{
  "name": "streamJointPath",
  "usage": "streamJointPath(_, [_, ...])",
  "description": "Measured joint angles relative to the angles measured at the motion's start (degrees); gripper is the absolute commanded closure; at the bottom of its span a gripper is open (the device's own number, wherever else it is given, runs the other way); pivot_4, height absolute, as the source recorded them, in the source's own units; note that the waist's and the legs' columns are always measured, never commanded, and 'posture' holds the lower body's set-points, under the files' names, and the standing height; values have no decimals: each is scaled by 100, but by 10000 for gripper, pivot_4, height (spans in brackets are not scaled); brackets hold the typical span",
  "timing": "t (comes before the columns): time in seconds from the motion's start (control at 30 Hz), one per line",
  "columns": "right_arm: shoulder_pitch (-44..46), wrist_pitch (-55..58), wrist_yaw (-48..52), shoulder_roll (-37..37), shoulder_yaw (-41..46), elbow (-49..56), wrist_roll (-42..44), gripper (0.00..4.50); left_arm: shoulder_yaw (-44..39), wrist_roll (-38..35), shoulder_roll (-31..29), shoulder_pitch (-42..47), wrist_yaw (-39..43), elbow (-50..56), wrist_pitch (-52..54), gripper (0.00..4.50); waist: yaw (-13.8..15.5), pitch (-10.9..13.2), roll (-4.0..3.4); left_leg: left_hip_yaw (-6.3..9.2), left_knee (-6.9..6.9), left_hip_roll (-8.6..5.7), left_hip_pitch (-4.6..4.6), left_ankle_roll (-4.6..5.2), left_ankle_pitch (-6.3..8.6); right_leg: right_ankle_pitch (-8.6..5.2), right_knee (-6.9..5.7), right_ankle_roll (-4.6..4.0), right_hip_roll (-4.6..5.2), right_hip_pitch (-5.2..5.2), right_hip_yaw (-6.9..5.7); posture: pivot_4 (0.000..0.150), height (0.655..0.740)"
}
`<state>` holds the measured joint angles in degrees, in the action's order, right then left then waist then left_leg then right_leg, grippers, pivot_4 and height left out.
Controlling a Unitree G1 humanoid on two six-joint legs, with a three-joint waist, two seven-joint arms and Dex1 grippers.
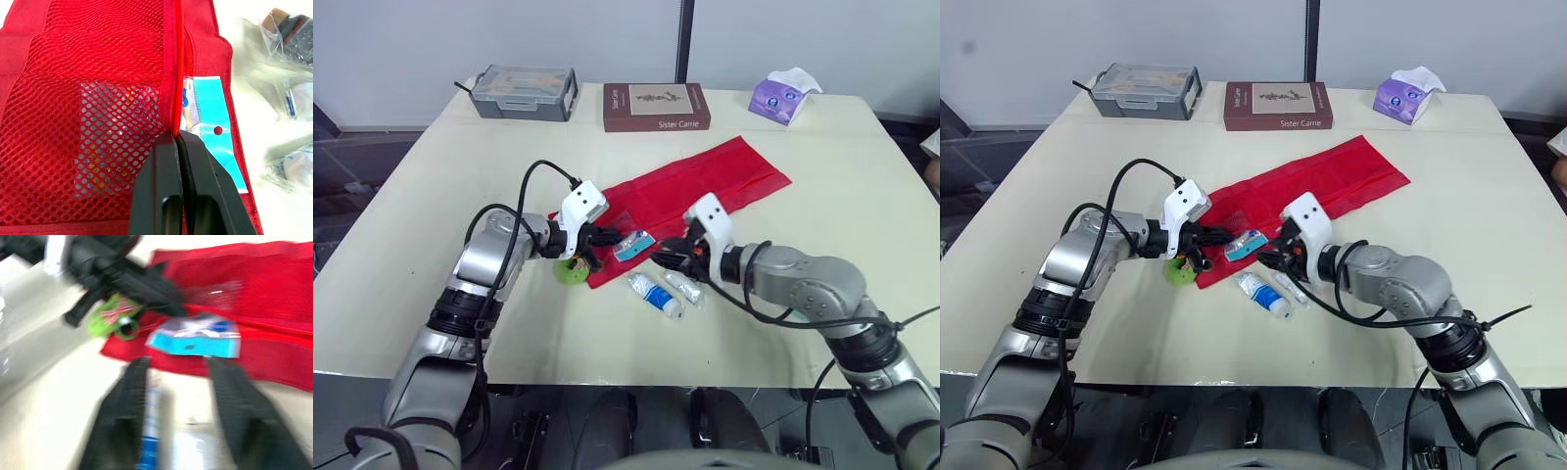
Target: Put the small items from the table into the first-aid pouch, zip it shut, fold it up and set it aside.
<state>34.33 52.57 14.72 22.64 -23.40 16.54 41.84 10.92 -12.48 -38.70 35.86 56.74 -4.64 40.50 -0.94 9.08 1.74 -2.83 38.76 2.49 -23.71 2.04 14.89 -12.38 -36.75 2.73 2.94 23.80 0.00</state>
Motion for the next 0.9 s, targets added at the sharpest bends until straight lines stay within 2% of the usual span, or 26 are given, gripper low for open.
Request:
streamJointPath(0.17, [319, -368, 162, -562, -353, -907, -1024, 44573, 24, 7, -38, 0, 123, -69, -208, 45000, 12, -1, 1, -3, 0, -2, -3, -1, 0, 0, 3, 0, 3, 1, 0, 1500, 7400])
streamJointPath(0.43, [918, -1492, 295, -1635, -754, -2983, -2617, 44573, 37, 6, -71, -63, 285, -42, -361, 45000, -1, 0, 0, -3, 0, -2, 0, -4, -2, 0, 0, 0, 2, 1, 0, 1500, 7400])
streamJointPath(0.63, [1029, -2627, 347, -2354, -447, -4213, -3214, 44573, 25, 15, -164, -133, 323, 114, -461, 45000, -11, 0, -2, -4, -1, -1, 1, -7, -4, 1, -2, 0, 3, 1, 0, 1500, 7400])
streamJointPath(0.77, [847, -2970, 1017, -2142, -348, -4113, -3281, 44573, 96, 104, -221, -179, 490, 156, -730, 45000, 7, 1, -3, -1, -2, -2, -1, -9, -5, 0, 0, 0, 3, 1, -3, 1500, 7400])
streamJointPath(0.8, [670, -2908, 1262, -1918, -308, -3771, -3235, 39425, 141, 141, -251, -189, 588, 135, -888, 45000, 25, 2, -4, 0, -2, -3, -4, -9, -5, 0, 2, 0, 5, 1, -4, 1500, 7400])
streamJointPath(0.83, [473, -2847, 1606, -1660, -273, -3368, -3138, 36611, 174, 211, -303, -206, 649, 65, -1063, 45000, 27, 3, -5, 0, -2, -7, -5, -9, -5, 0, 2, 0, 7, 1, -2, 1500, 7400])
streamJointPath(0.9, [153, -2671, 2071, -1227, -133, -2539, -2889, 26554, 213, 342, -407, -211, 744, -162, -1388, 45000, 18, 3, -6, 0, -3, -7, -5, -9, -4, 0, 2, 0, 7, 1, -1, 1500, 7400])
